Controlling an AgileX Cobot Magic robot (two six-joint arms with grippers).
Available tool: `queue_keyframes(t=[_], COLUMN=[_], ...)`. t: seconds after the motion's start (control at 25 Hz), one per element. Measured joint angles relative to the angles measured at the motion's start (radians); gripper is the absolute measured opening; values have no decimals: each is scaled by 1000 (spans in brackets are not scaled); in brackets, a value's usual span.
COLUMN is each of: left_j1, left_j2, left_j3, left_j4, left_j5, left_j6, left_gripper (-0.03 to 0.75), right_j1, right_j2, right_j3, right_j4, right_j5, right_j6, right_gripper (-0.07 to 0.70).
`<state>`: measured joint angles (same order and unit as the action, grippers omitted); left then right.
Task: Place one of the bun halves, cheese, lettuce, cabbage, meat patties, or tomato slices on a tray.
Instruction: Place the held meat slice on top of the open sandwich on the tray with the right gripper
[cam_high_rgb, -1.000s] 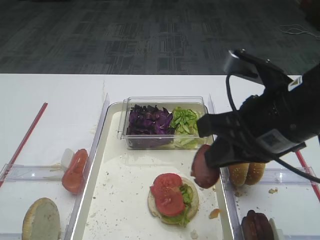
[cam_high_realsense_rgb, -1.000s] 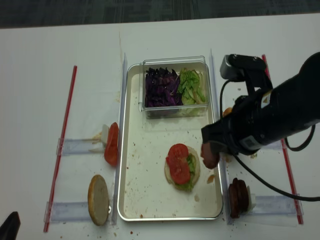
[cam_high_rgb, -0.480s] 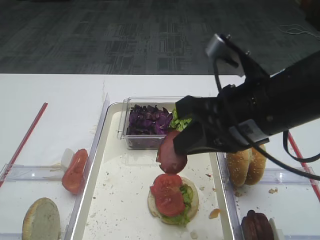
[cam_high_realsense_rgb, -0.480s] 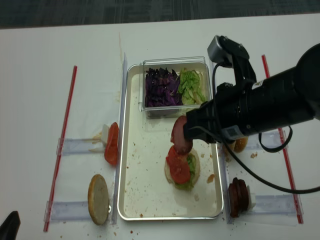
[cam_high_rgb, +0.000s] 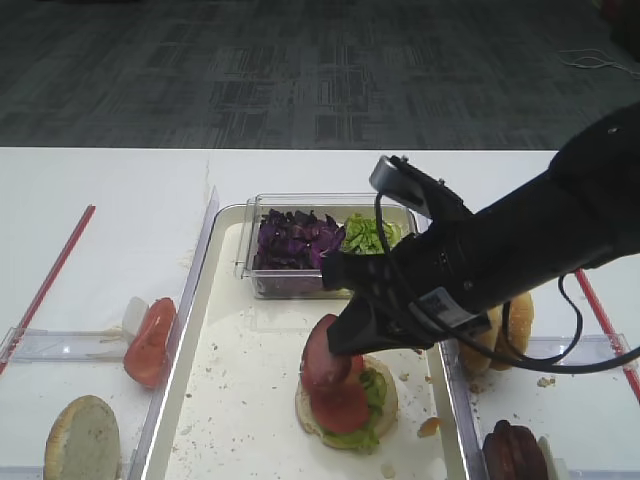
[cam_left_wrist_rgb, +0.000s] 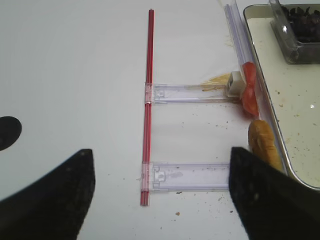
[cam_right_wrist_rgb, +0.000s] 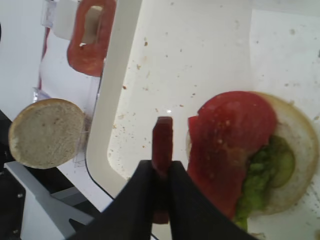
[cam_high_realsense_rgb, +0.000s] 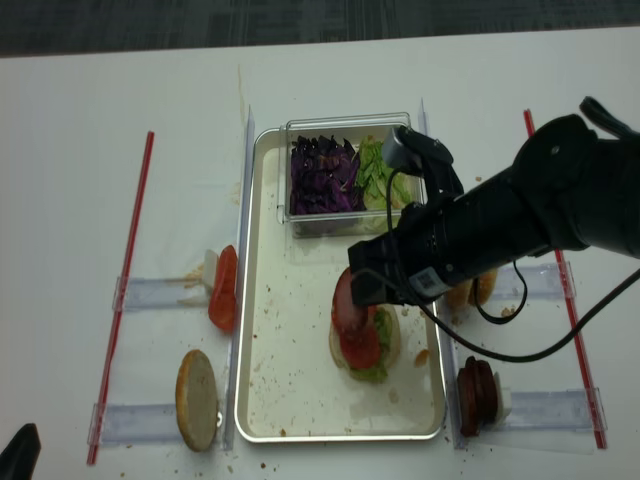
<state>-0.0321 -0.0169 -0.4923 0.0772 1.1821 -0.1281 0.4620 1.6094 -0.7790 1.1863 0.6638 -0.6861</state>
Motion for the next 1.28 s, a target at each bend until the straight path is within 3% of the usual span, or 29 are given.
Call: queue_keyframes(t=[0.52,0.6,0.72,0.8,0.92,1.28], left_j1=[0,0,0,0,0,0], left_j2=[0,0,0,0,0,0], left_j3=[0,0,0,0,0,0], left_j4=[0,0,0,0,0,0], left_j5=[0,0,0,0,0,0], left_j6=[0,0,0,0,0,0], left_gripper=[544,544,544,544,544,544], right_j1=[0,0,0,0,0,0], right_j2=[86,86,86,86,86,86], right_j3=[0,0,0,0,0,-3], right_j4=[8,-6,-16,-20,-20,-22], right_j5=[-13,-11,2,3,4,13], right_j6=[-13,-13,-13,-9,-6,-2], right_gripper=[120,206,488,620,675,689])
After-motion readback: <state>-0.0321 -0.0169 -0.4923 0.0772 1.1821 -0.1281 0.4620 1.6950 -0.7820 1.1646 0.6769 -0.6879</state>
